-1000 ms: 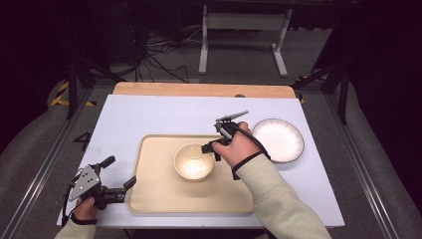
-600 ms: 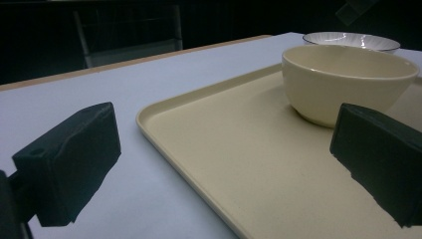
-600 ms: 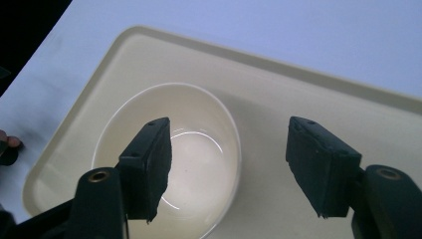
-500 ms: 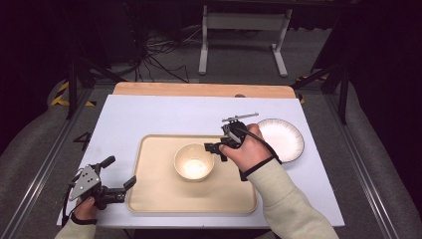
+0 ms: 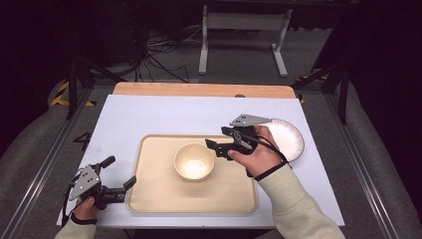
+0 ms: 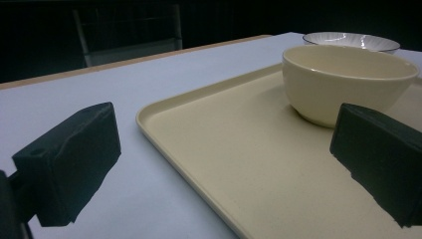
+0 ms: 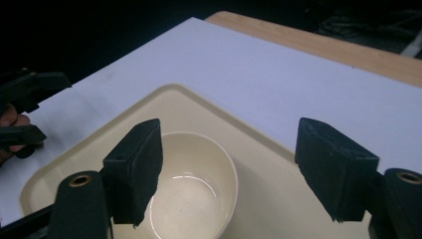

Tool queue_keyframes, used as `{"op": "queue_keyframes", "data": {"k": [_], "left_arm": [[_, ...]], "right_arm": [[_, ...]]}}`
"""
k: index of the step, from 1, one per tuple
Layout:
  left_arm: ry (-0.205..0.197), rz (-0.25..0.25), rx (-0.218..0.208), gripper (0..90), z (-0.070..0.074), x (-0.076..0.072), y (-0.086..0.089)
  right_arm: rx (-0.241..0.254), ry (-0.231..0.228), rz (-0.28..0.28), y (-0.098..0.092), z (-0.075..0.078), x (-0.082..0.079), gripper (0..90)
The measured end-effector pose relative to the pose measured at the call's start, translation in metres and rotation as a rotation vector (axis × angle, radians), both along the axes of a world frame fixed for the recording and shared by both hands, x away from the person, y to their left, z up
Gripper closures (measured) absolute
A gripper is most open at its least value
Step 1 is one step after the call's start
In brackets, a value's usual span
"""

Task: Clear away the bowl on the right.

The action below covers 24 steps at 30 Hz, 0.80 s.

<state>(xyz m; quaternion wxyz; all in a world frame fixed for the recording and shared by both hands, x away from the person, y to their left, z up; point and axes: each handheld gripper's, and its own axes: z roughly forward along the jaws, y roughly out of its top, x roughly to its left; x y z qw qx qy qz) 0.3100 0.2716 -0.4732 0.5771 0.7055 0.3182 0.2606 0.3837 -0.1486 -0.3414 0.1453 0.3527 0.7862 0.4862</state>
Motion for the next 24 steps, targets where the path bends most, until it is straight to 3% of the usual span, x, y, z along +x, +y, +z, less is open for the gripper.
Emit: {"op": "queue_keyframes", "data": {"k": [6, 24], "left_arm": [[0.002, -0.002, 0.002, 0.2, 0.000, 0.000, 0.000], [0.001, -0.001, 0.001, 0.2, 0.000, 0.000, 0.000]], "right_arm": [[0.000, -0.099, 0.050, -0.007, 0.001, -0.001, 25.6], [0.027, -0.224, 0.055, -0.044, -0.003, -0.010, 25.7]]}}
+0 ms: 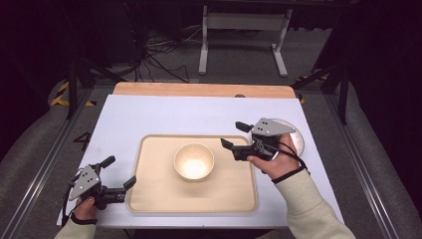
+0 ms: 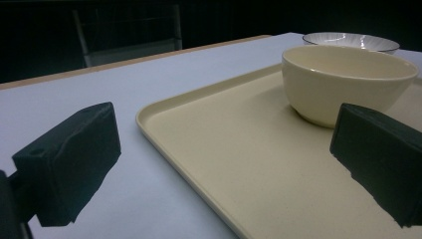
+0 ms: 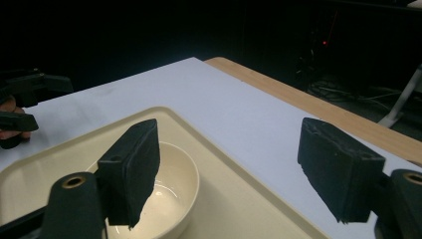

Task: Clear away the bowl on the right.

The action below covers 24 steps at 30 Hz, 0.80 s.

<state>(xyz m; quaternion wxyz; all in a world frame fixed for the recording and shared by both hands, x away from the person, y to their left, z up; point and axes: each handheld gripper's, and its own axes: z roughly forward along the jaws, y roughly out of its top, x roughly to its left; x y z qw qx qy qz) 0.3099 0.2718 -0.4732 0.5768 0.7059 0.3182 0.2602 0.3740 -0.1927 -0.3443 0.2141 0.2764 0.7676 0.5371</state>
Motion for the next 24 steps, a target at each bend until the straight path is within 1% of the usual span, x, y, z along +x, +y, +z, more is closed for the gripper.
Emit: {"op": "queue_keyframes", "data": {"k": [5, 12, 13, 18, 20, 24], "left_arm": [[-0.001, -0.001, 0.000, 0.2, 0.000, 0.000, 0.000], [-0.002, 0.001, -0.003, 0.2, 0.000, 0.000, 0.000], [-0.003, 0.001, -0.002, 0.2, 0.000, 0.000, 0.000], [-0.003, 0.001, -0.003, 0.2, 0.000, 0.000, 0.000], [-0.004, 0.002, -0.004, 0.2, 0.000, 0.000, 0.000], [-0.008, 0.004, -0.007, 0.2, 0.000, 0.000, -0.001]], "right_arm": [[0.031, -0.045, -0.009, -0.015, -0.006, -0.004, 27.0], [0.035, -0.095, -0.015, -0.029, -0.020, -0.011, 28.4], [0.040, -0.098, -0.020, -0.031, -0.022, -0.012, 28.3], [0.062, -0.153, -0.031, -0.043, -0.034, -0.019, 28.1], [0.062, -0.169, -0.031, -0.046, -0.037, -0.021, 28.1], [0.081, -0.199, -0.024, -0.051, -0.045, -0.026, 27.3]]}}
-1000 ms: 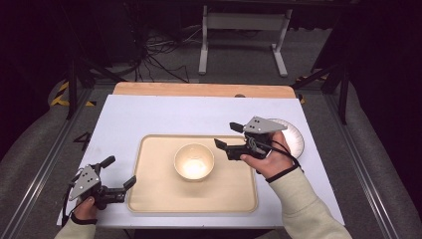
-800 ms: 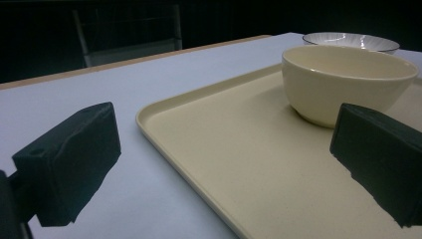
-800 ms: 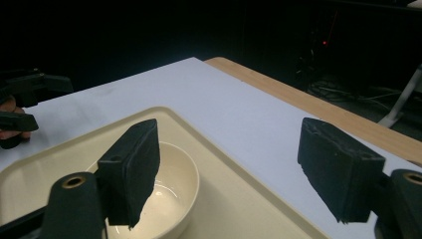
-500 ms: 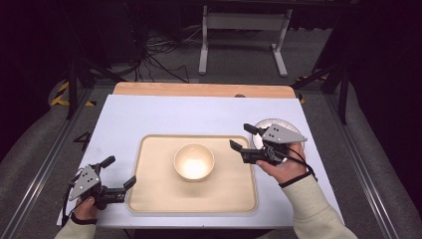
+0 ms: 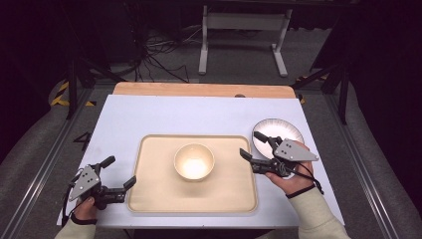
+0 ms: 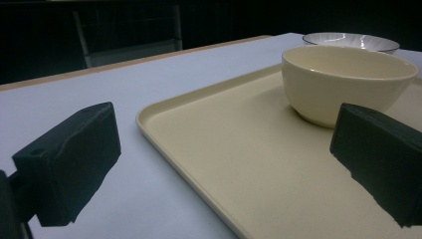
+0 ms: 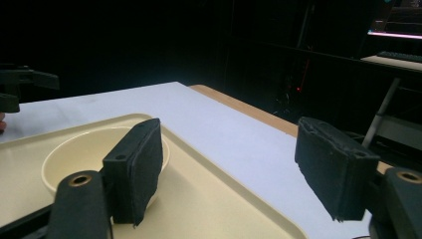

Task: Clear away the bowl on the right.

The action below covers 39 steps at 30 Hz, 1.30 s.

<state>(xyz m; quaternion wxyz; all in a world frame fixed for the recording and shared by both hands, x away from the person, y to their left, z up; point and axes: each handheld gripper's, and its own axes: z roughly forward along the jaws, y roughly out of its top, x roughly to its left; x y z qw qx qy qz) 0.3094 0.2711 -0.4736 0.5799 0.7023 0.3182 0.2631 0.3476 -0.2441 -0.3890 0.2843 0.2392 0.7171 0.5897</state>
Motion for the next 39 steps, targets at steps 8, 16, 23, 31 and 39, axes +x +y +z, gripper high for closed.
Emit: {"op": "queue_keyframes", "data": {"k": [8, 16, 23, 31, 39], "left_arm": [[0.000, 0.001, 0.000, 0.2, 0.000, 0.000, 0.000], [0.000, 0.001, 0.000, 0.2, 0.000, 0.000, 0.000], [0.001, 0.000, 0.000, 0.2, 0.000, 0.000, 0.000], [-0.001, -0.001, 0.001, 0.2, 0.000, 0.000, 0.001], [-0.002, 0.000, 0.001, 0.2, 0.000, 0.000, 0.000]], "right_arm": [[0.025, -0.014, 0.002, -0.009, -0.017, -0.008, 25.1], [0.073, -0.024, 0.025, -0.018, -0.034, -0.015, 22.7], [0.070, -0.025, 0.018, -0.019, -0.047, -0.021, 22.1], [0.084, 0.017, 0.012, -0.023, -0.064, -0.027, 20.2], [0.020, 0.016, 0.004, -0.030, -0.071, -0.030, 17.8]]}}
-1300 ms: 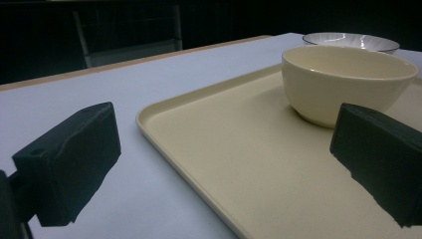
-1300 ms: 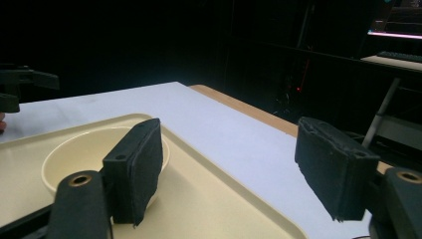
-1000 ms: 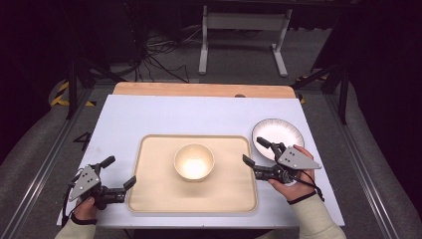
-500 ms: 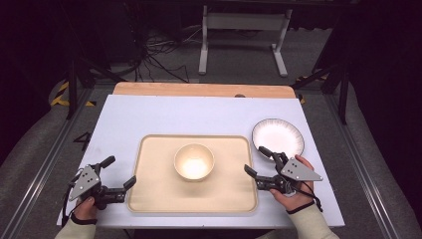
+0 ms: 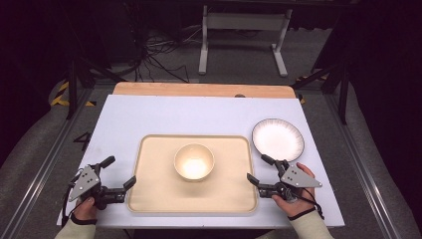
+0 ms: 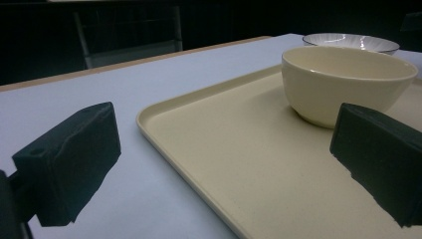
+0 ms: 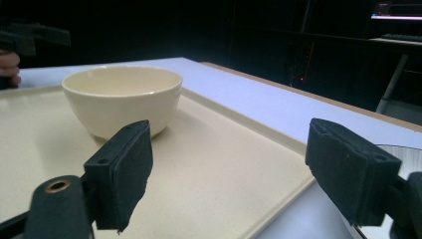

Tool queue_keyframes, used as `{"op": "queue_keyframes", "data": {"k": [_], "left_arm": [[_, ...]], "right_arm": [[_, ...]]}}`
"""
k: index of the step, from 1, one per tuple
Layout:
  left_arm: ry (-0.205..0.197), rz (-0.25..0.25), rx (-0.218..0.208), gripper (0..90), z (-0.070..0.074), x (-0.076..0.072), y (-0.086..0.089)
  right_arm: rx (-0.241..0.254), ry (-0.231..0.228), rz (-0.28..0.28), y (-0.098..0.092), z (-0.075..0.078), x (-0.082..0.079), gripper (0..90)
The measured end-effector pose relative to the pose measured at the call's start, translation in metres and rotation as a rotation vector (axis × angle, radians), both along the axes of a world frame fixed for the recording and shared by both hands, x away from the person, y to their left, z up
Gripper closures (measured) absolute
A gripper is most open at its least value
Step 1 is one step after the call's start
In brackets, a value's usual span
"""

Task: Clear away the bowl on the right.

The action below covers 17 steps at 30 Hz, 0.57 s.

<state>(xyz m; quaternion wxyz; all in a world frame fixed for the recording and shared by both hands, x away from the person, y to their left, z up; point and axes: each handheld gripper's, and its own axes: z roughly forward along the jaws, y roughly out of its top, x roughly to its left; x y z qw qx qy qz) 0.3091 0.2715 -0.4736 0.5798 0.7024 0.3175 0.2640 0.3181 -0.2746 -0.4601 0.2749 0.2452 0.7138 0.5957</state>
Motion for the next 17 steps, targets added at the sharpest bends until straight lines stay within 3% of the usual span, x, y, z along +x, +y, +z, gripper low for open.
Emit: {"op": "queue_keyframes", "data": {"k": [2, 4, 8, 17], "left_arm": [[-0.002, -0.003, 0.005, 0.2, 0.000, 0.000, 0.000], [-0.003, -0.003, 0.005, 0.2, 0.000, 0.000, 0.000], [-0.003, -0.003, 0.006, 0.2, 0.000, 0.000, 0.001], [-0.004, -0.003, 0.006, 0.2, 0.000, 0.000, 0.001]], "right_arm": [[0.055, 0.002, -0.006, -0.005, -0.001, 0.000, 10.6], [0.068, 0.000, -0.013, -0.006, -0.002, 0.000, 9.0], [0.142, -0.039, -0.009, -0.013, -0.004, -0.004, 4.3], [0.132, -0.038, -0.004, -0.012, -0.004, -0.004, 4.3]]}}
